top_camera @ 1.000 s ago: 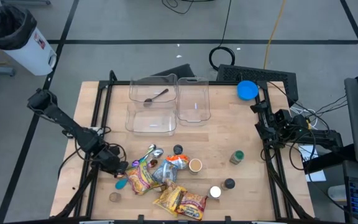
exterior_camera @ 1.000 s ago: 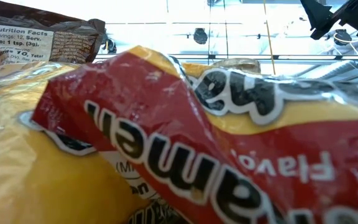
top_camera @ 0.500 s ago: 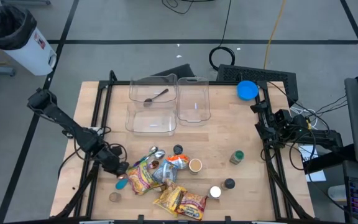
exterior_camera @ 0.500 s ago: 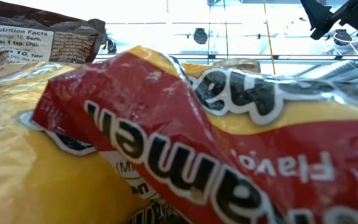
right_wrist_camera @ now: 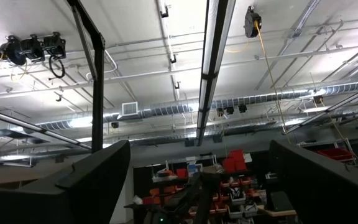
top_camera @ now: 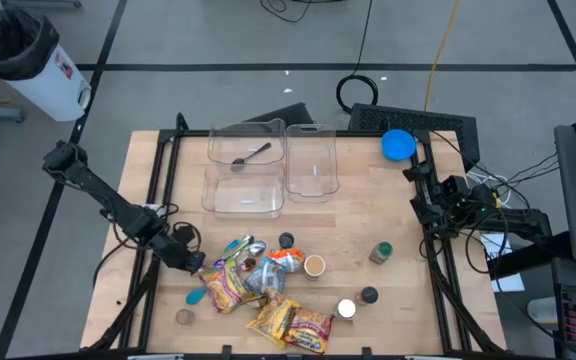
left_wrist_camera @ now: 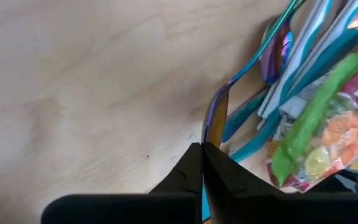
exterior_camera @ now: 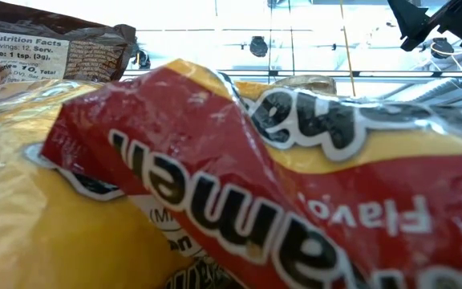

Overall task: Pick & Place Food Item
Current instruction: Put the bottom left blue spoon into the top left transparent bin

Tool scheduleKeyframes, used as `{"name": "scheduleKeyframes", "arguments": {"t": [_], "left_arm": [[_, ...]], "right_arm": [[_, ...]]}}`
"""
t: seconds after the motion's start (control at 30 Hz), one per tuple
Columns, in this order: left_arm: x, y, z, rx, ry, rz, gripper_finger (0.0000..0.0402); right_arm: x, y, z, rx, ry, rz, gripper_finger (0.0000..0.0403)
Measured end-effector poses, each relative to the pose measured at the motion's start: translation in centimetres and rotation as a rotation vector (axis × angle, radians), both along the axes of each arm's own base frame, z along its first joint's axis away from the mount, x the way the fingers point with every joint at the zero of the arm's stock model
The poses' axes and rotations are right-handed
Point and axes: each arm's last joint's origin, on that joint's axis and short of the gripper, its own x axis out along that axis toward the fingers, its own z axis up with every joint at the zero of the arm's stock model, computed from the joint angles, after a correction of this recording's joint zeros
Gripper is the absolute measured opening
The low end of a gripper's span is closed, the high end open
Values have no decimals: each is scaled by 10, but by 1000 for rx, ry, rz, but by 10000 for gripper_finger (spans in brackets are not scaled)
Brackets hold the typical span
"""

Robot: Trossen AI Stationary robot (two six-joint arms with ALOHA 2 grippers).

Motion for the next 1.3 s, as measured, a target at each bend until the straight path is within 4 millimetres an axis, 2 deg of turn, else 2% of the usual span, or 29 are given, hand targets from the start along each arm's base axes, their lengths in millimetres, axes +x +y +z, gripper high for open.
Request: {"name": "scheduleKeyframes", "arguments": {"t": [0.43,0.63,0.73,0.83,1.07,1.17,1.3], "left_arm": [[28,8,25,226,-527,-99,1],[50,18,54,462,-933,-207,1],[58,28,68,595,-1046,-250,1],[65,41,88,730,-1067,-274,1],[78,75,150,1061,-1092,-394,1],[80,91,171,1210,-999,-412,1],[80,119,183,1389,-703,-399,1]], "right_arm": [[0,0,0,0,-1,0,380],[0,0,0,0,0,0,380],[0,0,0,0,-1,0,380],[0,0,0,0,-1,0,380],[0,0,0,0,-2,0,380],[0,0,0,0,-1,0,380],[0,0,0,0,-1,0,380]]}}
